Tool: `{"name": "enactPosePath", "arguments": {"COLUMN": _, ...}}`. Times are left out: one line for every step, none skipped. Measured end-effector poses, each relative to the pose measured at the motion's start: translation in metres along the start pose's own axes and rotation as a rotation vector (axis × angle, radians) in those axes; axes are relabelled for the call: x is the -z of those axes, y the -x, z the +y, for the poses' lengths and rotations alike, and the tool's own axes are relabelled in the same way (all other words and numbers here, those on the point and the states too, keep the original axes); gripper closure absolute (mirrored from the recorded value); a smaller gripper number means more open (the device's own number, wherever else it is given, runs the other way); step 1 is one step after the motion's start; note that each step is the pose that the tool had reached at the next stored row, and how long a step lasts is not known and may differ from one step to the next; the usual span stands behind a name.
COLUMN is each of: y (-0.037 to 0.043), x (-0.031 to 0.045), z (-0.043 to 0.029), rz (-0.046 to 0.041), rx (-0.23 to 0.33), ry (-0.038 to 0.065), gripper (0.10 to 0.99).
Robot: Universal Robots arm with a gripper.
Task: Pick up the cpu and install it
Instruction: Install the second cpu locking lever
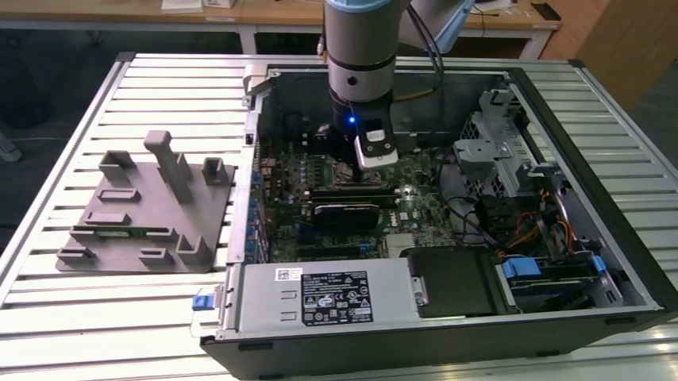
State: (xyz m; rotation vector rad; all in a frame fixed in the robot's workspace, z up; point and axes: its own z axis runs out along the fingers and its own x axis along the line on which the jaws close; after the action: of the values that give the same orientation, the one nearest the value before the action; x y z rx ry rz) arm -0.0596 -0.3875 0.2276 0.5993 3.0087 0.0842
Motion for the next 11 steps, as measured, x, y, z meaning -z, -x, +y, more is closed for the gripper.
{"name": "enactPosePath", "arguments": {"y": -0.0006, "x": -0.0004, "z": -0.0013, "rz": 0.0035, "rx": -0.001, "ry": 0.009, "gripper": 0.980}}
{"name": "enactPosePath", "arguments": {"y": -0.0013, "x": -0.0007, "z": -0.0027, "rz": 0.0065, "rx": -0.001, "ry": 0.016, "gripper": 0.980}}
{"name": "enactPosePath", "arguments": {"y": -0.0023, "x": -0.0011, "z": -0.0042, "rz": 0.0084, "rx": -0.002, "ry": 0.020, "gripper": 0.980}}
{"name": "enactPosePath", "arguments": {"y": -0.0035, "x": -0.0015, "z": -0.0055, "rz": 0.0094, "rx": -0.002, "ry": 0.023, "gripper": 0.980}}
{"name": "enactPosePath", "arguments": {"y": -0.0047, "x": -0.0020, "z": -0.0068, "rz": 0.0098, "rx": -0.002, "ry": 0.024, "gripper": 0.980}}
{"name": "enactPosePath", "arguments": {"y": -0.0056, "x": -0.0025, "z": -0.0082, "rz": 0.0101, "rx": -0.002, "ry": 0.025, "gripper": 0.980}}
{"name": "enactPosePath", "arguments": {"y": -0.0063, "x": -0.0031, "z": -0.0097, "rz": 0.0102, "rx": -0.002, "ry": 0.025, "gripper": 0.980}}
{"name": "enactPosePath", "arguments": {"y": -0.0069, "x": -0.0037, "z": -0.0112, "rz": 0.0104, "rx": -0.002, "ry": 0.025, "gripper": 0.980}}
{"name": "enactPosePath", "arguments": {"y": -0.0072, "x": -0.0042, "z": -0.0127, "rz": 0.0106, "rx": -0.002, "ry": 0.026, "gripper": 0.980}}
{"name": "enactPosePath", "arguments": {"y": -0.0075, "x": -0.0050, "z": -0.0141, "rz": 0.0110, "rx": -0.002, "ry": 0.026, "gripper": 0.980}}
{"name": "enactPosePath", "arguments": {"y": -0.0078, "x": -0.0059, "z": -0.0153, "rz": 0.0119, "rx": -0.002, "ry": 0.029, "gripper": 0.980}}
